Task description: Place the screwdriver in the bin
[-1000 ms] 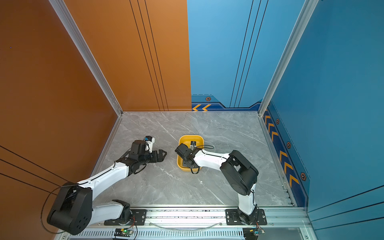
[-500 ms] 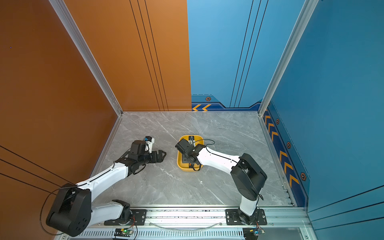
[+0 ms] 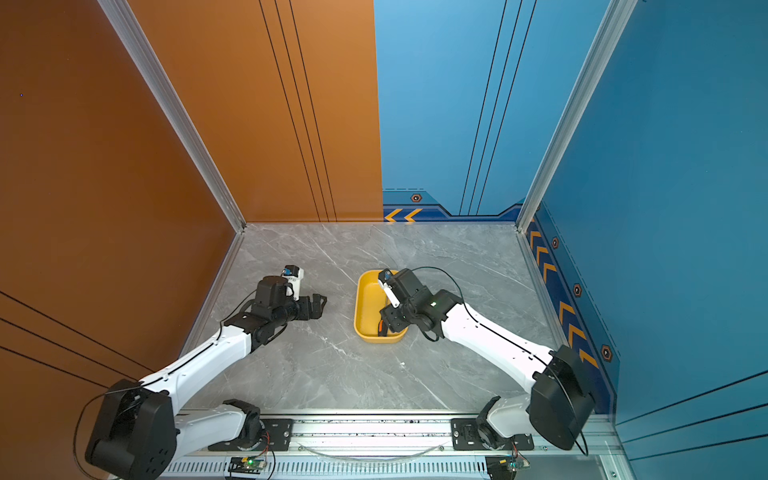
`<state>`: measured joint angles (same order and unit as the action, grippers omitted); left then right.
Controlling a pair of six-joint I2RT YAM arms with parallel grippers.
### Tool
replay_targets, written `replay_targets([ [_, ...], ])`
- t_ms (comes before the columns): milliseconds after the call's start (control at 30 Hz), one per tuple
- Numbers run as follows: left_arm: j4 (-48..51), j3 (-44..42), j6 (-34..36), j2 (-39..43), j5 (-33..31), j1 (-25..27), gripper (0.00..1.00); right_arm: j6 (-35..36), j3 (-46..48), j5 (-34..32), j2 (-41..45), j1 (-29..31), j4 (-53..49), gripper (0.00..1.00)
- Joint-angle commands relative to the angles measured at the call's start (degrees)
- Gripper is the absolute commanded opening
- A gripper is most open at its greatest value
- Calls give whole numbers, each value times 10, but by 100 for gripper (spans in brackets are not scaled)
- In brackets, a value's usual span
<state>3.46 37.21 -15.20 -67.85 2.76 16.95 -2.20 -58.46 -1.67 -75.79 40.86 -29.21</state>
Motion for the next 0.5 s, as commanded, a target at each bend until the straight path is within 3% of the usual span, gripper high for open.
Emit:
replay_targets([
  [0, -1, 7, 38, 26, -58, 2, 98, 71, 80, -36, 81, -56, 94, 72],
  [167, -21, 2, 76, 55, -82, -16, 98, 32, 182, -20, 174, -194, 203, 74],
  [467, -165, -57, 118, 66, -105, -72, 98, 4, 337, -44, 216, -324, 433, 75],
])
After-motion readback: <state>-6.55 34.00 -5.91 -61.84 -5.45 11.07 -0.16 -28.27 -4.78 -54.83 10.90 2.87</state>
